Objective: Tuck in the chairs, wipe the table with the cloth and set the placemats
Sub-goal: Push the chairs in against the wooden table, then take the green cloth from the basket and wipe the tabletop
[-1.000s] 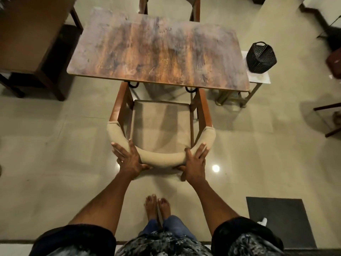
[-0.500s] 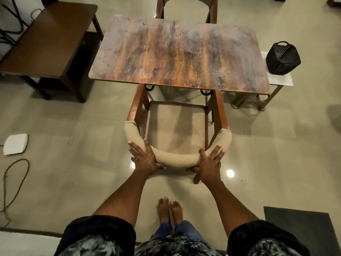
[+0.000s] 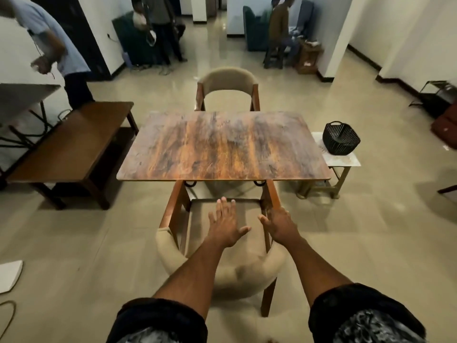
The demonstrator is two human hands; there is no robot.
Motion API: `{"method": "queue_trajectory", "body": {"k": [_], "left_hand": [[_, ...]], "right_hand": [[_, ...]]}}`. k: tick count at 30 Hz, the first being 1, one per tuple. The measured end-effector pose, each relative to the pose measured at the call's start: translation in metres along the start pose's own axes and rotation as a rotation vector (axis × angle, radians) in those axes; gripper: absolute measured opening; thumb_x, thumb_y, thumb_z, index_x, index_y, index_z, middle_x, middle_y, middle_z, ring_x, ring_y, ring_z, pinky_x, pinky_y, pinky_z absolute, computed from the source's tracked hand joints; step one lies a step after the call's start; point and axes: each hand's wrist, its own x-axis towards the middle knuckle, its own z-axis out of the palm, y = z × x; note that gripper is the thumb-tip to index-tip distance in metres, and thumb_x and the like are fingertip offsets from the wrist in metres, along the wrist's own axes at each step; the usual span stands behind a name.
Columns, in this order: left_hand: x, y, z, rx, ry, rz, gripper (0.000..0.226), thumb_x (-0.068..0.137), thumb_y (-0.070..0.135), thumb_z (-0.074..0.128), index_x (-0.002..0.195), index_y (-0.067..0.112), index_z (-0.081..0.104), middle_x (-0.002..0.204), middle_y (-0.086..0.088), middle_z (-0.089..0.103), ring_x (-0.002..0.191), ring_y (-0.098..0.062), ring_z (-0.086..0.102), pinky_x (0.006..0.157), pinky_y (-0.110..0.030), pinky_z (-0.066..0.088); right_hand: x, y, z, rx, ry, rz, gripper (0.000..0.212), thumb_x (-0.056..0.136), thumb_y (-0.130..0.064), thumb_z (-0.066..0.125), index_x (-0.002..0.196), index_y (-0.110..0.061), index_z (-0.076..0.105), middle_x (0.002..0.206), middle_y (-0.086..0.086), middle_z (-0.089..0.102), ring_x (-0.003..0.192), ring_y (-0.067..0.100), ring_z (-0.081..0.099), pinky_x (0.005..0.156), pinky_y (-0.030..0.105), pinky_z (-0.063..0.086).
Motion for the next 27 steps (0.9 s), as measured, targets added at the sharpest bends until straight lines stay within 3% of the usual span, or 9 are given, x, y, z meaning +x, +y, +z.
{"method": "queue_trajectory", "body": {"k": [2,4,8,12,18,27], "left_hand": [[0.013,0.022,-0.014,0.047,0.036,0.036,0.100,0.107,0.063,0.044,0.169,0.011,-0.016,0.174,-0.019,-0.028,0.162,-0.036,-0.026,0.131,-0.061,-0.002],[0.027,0.040,-0.026,0.077,0.044,0.042,0.098,0.109,0.060,0.044,0.169,0.011,-0.016,0.174,-0.019,-0.027,0.162,-0.036,-0.025,0.131,-0.060,-0.003],[0.060,0.073,-0.030,0.087,0.044,0.032,0.098,0.110,0.054,0.048,0.168,0.011,-0.018,0.174,-0.020,-0.027,0.161,-0.036,-0.027,0.130,-0.061,-0.005],[0.087,0.117,-0.016,0.111,0.029,0.025,0.096,0.110,0.051,0.047,0.168,0.011,-0.019,0.173,-0.020,-0.028,0.162,-0.037,-0.026,0.129,-0.062,-0.004],[0.124,0.214,0.017,0.113,-0.001,0.052,0.092,0.111,0.041,0.048,0.169,0.011,-0.018,0.173,-0.020,-0.028,0.162,-0.035,-0.026,0.130,-0.061,-0.006],[0.170,0.317,0.084,0.129,-0.024,0.174,0.091,0.111,0.042,0.048,0.169,0.014,-0.016,0.176,-0.015,-0.024,0.163,-0.029,-0.025,0.132,-0.054,-0.005]], "right_hand": [[0.011,0.010,-0.023,-0.010,0.036,-0.014,0.066,0.103,-0.069,0.037,0.137,-0.015,0.055,0.145,0.024,0.048,0.141,0.046,0.043,0.110,0.059,0.044],[0.023,0.027,-0.040,-0.028,0.065,-0.018,0.062,0.108,-0.060,0.038,0.146,-0.013,0.049,0.156,0.026,0.040,0.149,0.045,0.035,0.114,0.061,0.040],[0.047,0.075,-0.071,-0.063,0.106,-0.030,0.064,0.109,-0.059,0.037,0.151,-0.011,0.045,0.165,0.025,0.031,0.158,0.041,0.024,0.117,0.061,0.036],[0.065,0.124,-0.103,-0.056,0.125,-0.017,0.062,0.109,-0.057,0.038,0.152,-0.011,0.043,0.164,0.024,0.029,0.156,0.040,0.025,0.118,0.061,0.036],[0.077,0.217,-0.156,-0.088,0.163,0.006,0.063,0.111,-0.054,0.035,0.157,-0.011,0.036,0.170,0.023,0.022,0.161,0.037,0.015,0.118,0.062,0.032],[0.078,0.336,-0.177,-0.166,0.206,0.022,0.057,0.113,-0.045,0.037,0.151,-0.003,0.039,0.161,0.029,0.034,0.153,0.042,0.027,0.112,0.054,0.042]]}}
